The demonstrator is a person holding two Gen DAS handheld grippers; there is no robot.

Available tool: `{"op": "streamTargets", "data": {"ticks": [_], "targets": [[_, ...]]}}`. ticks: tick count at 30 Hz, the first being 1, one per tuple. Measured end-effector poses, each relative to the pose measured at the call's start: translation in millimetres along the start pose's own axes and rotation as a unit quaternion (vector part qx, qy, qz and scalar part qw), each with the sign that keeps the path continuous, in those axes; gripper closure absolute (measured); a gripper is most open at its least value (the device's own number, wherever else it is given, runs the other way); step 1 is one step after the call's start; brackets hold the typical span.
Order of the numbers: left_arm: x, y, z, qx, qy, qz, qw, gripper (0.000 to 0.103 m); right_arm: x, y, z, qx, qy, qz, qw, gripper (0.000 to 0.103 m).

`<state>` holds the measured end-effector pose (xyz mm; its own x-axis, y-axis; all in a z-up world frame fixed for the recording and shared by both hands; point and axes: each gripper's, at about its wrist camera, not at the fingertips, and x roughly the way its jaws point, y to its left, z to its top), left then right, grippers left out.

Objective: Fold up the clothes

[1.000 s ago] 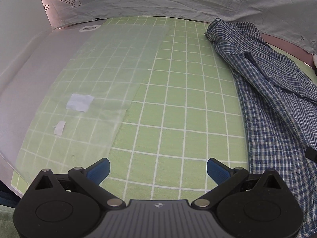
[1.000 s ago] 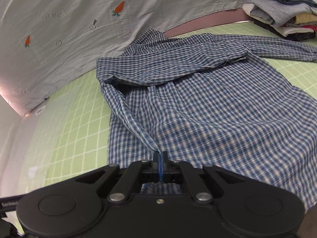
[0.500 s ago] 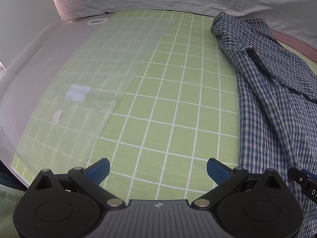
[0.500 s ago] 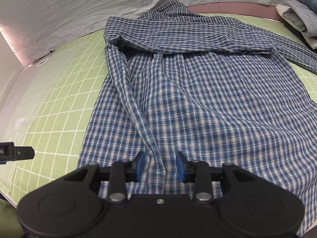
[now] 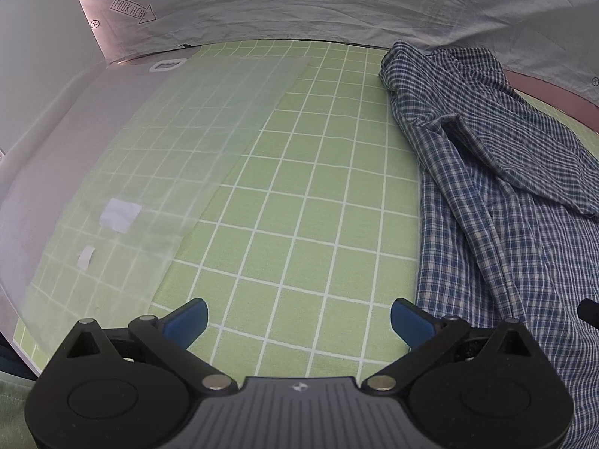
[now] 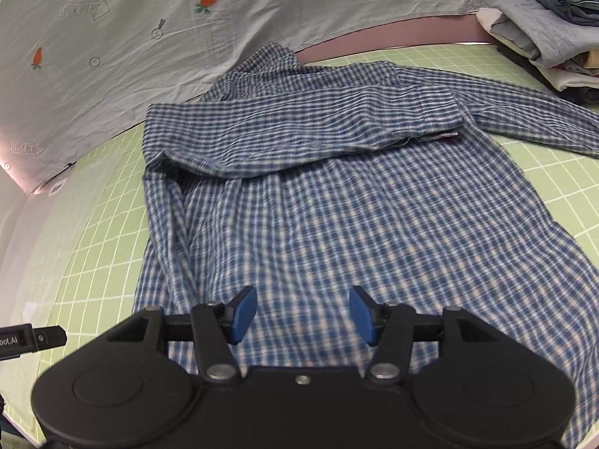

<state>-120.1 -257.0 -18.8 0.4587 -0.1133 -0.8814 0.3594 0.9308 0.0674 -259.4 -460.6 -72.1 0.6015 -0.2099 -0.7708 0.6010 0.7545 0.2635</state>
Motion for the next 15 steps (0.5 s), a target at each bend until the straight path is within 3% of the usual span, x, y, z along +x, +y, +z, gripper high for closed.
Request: {"op": "streamTargets", "data": {"ticks": [15], "targets": [[72,-59,67,0.022,0.023,0.000,0.9995,0.000,54,-97,94,0.103,-0.048,-0.084,0.990,0.045]]}}
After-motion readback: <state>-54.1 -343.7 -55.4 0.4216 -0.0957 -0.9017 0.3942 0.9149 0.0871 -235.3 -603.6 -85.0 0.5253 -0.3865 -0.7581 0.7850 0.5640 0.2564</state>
